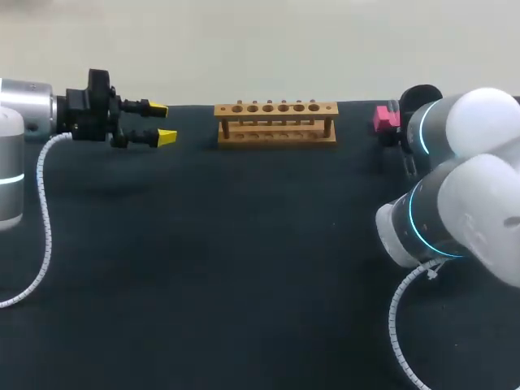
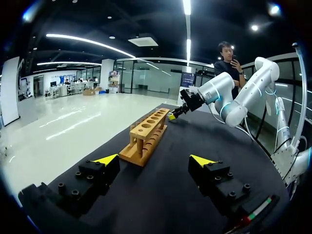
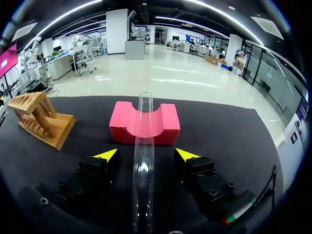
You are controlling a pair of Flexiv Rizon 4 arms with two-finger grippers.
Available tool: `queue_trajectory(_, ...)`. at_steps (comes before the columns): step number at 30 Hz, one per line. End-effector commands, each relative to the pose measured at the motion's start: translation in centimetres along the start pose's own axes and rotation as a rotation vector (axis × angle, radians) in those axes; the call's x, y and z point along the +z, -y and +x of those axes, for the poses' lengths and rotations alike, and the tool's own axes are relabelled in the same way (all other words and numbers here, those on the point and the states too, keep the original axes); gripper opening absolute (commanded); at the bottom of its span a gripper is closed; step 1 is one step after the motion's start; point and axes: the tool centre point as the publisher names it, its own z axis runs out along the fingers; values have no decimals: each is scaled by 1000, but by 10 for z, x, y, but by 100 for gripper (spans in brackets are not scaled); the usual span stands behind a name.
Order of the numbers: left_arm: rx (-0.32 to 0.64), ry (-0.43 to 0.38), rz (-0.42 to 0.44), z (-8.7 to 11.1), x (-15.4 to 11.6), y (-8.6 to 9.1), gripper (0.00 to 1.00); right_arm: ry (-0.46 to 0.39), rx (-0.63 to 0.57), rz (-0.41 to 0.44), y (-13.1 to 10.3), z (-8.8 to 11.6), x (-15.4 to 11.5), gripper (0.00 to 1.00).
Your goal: Grasp the test tube, adjust it, and insert it.
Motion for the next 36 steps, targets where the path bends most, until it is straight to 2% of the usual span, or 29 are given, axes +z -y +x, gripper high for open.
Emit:
queue_trajectory(1, 3, 3, 0, 1, 0, 0, 100, -5, -3, -14, 2, -2, 4, 46)
queue_trajectory(18, 3, 3, 0, 1, 0, 0, 100, -20, -11, -19, 2, -2, 10, 44)
queue_trajectory(19, 3, 3, 0, 1, 0, 0, 100, -22, -11, -19, 2, -1, 10, 42)
queue_trajectory(23, 3, 3, 0, 1, 0, 0, 100, -27, -10, -15, 2, 0, 9, 16)
queue_trajectory(26, 3, 3, 0, 1, 0, 0, 100, -28, -7, -12, 2, 0, 9, 7)
queue_trajectory(28, 3, 3, 0, 1, 0, 0, 100, -29, -3, -8, 1, 1, 8, 6)
queue_trajectory(30, 3, 3, 0, 1, 0, 0, 100, -29, -2, -7, 1, 1, 7, 0)
queue_trajectory(36, 3, 3, 0, 1, 0, 0, 100, -33, 5, -4, -2, 0, 0, 0)
